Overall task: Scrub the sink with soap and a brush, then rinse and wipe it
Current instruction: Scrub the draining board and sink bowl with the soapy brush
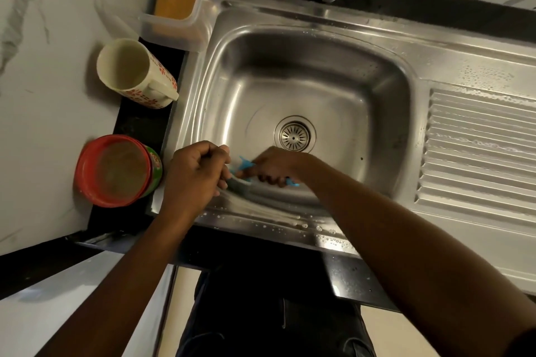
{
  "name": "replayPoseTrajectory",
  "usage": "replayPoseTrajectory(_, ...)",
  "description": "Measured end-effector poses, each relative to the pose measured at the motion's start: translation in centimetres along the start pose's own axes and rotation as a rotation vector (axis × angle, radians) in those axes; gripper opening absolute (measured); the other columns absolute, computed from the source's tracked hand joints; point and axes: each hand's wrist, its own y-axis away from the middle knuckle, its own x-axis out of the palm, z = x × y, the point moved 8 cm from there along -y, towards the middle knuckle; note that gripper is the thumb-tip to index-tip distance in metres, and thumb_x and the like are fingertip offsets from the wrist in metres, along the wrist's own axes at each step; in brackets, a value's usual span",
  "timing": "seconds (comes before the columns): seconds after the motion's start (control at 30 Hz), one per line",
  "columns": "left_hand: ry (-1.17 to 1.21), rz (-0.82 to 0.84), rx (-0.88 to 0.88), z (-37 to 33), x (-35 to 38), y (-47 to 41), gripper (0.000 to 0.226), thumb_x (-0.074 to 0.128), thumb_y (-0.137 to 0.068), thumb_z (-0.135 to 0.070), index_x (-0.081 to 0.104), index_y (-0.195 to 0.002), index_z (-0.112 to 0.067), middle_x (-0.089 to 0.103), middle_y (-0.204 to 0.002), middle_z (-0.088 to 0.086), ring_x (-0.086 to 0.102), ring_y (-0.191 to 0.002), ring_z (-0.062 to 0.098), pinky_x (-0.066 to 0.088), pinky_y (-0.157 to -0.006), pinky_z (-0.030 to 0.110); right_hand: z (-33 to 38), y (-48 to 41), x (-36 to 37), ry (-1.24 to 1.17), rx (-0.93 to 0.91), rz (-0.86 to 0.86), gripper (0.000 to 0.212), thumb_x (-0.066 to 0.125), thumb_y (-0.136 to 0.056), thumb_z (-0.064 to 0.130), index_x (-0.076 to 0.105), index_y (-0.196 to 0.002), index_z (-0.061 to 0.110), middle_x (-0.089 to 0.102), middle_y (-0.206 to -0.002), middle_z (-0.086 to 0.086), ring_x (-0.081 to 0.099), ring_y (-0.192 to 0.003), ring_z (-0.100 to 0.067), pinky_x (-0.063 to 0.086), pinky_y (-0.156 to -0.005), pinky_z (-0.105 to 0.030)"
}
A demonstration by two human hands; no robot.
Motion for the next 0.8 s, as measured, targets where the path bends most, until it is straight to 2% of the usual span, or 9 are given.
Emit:
replayPoseTrajectory(0.07, -0.004, 0.0, -0.007, 0.2, -0.1, 0.1, 0.027, 0.062, -0.106, -0.022, 0.07, -0.085, -0.007, 0.071, -0.067, 0.01, 0.063, -0.055, 0.02, 0.053, -0.053, 0.032, 0.9, -1.9, 0.9, -0.067, -0.006, -0.059, 0.058, 0.084, -0.082, 0.051, 0.074, -0.103, -0.001, 0.053, -0.063, -0.002, 0.039, -0.044, -0.012, 0.031, -0.041, -0.022)
replayPoseTrajectory(0.17, 0.002, 0.001, -0.021, 0.5, -0.2, 0.2, 0.028, 0.062, -0.106, -0.021, 0.068, -0.082, -0.008, 0.07, -0.066, 0.009, 0.062, -0.054, 0.022, 0.051, -0.052, 0.032, -1.8, -2.3, 0.4, -0.06, 0.023, -0.127, 0.06, 0.085, -0.082, 0.05, 0.073, -0.103, -0.004, 0.052, -0.064, -0.004, 0.038, -0.042, -0.012, 0.03, -0.039, -0.021)
replayPoseTrajectory(0.27, 0.012, 0.0, -0.033, 0.9, -0.1, 0.3, 0.03, 0.062, -0.106, -0.021, 0.067, -0.078, -0.01, 0.07, -0.068, 0.012, 0.062, -0.054, 0.025, 0.05, -0.053, 0.033, -5.7, 0.6, -2.6, 0.141, 0.075, -0.099, 0.057, 0.083, -0.082, 0.055, 0.075, -0.093, 0.0, 0.053, -0.057, -0.001, 0.04, -0.039, -0.012, 0.032, -0.041, -0.02)
replayPoseTrajectory(0.37, 0.015, 0.004, -0.032, 1.0, 0.1, 0.3, 0.03, 0.062, -0.106, -0.021, 0.068, -0.078, -0.012, 0.07, -0.067, 0.011, 0.062, -0.054, 0.026, 0.05, -0.055, 0.034, -9.0, 4.4, -6.8, 0.411, 0.221, -0.025, 0.048, 0.079, -0.084, 0.058, 0.068, -0.078, 0.011, 0.054, -0.047, 0.009, 0.044, -0.036, -0.008, 0.036, -0.042, -0.018)
replayPoseTrajectory(0.47, 0.008, 0.006, -0.016, 0.9, 0.2, 0.5, 0.03, 0.063, -0.105, -0.022, 0.068, -0.077, -0.014, 0.07, -0.067, 0.01, 0.063, -0.053, 0.026, 0.05, -0.055, 0.034, -10.3, 6.3, -8.4, 0.448, 0.306, 0.044, 0.049, 0.078, -0.085, 0.058, 0.062, -0.075, 0.013, 0.053, -0.049, 0.007, 0.043, -0.037, -0.009, 0.036, -0.041, -0.019)
replayPoseTrajectory(0.57, 0.013, -0.003, -0.011, 1.1, 0.2, 0.5, 0.03, 0.063, -0.106, -0.023, 0.068, -0.078, -0.013, 0.07, -0.067, 0.011, 0.063, -0.053, 0.025, 0.05, -0.054, 0.034, -7.8, 4.5, -5.9, 0.405, 0.185, 0.042, 0.052, 0.076, -0.086, 0.061, 0.064, -0.077, 0.012, 0.053, -0.057, 0.002, 0.043, -0.039, -0.01, 0.036, -0.039, -0.017)
replayPoseTrajectory(0.63, 0.011, -0.011, -0.018, 1.3, 0.2, 0.5, 0.03, 0.063, -0.106, -0.022, 0.069, -0.078, -0.012, 0.07, -0.067, 0.01, 0.063, -0.052, 0.025, 0.05, -0.054, 0.034, -5.0, 2.0, -3.1, 0.24, 0.066, 0.018, 0.058, 0.078, -0.082, 0.064, 0.069, -0.083, 0.006, 0.053, -0.063, -0.003, 0.042, -0.045, -0.014, 0.035, -0.041, -0.021)
replayPoseTrajectory(0.7, 0.006, -0.01, -0.03, 1.7, 0.4, 0.5, 0.03, 0.063, -0.105, -0.022, 0.069, -0.078, -0.012, 0.07, -0.066, 0.009, 0.063, -0.052, 0.023, 0.05, -0.053, 0.033, -2.5, -0.6, -1.1, 0.064, -0.009, -0.058, 0.054, 0.083, -0.082, 0.055, 0.075, -0.091, 0.003, 0.052, -0.061, -0.002, 0.039, -0.044, -0.013, 0.031, -0.04, -0.021)
replayPoseTrajectory(0.8, -0.001, -0.003, -0.046, 1.7, 0.8, 0.6, 0.028, 0.062, -0.105, -0.023, 0.071, -0.081, -0.011, 0.07, -0.065, 0.007, 0.063, -0.053, 0.021, 0.052, -0.053, 0.032, 0.2, -3.2, 0.4, 0.056, -0.082, -0.189, 0.043, 0.084, -0.085, 0.046, 0.077, -0.099, 0.005, 0.057, -0.061, -0.001, 0.047, -0.045, -0.011, 0.038, -0.043, -0.022)
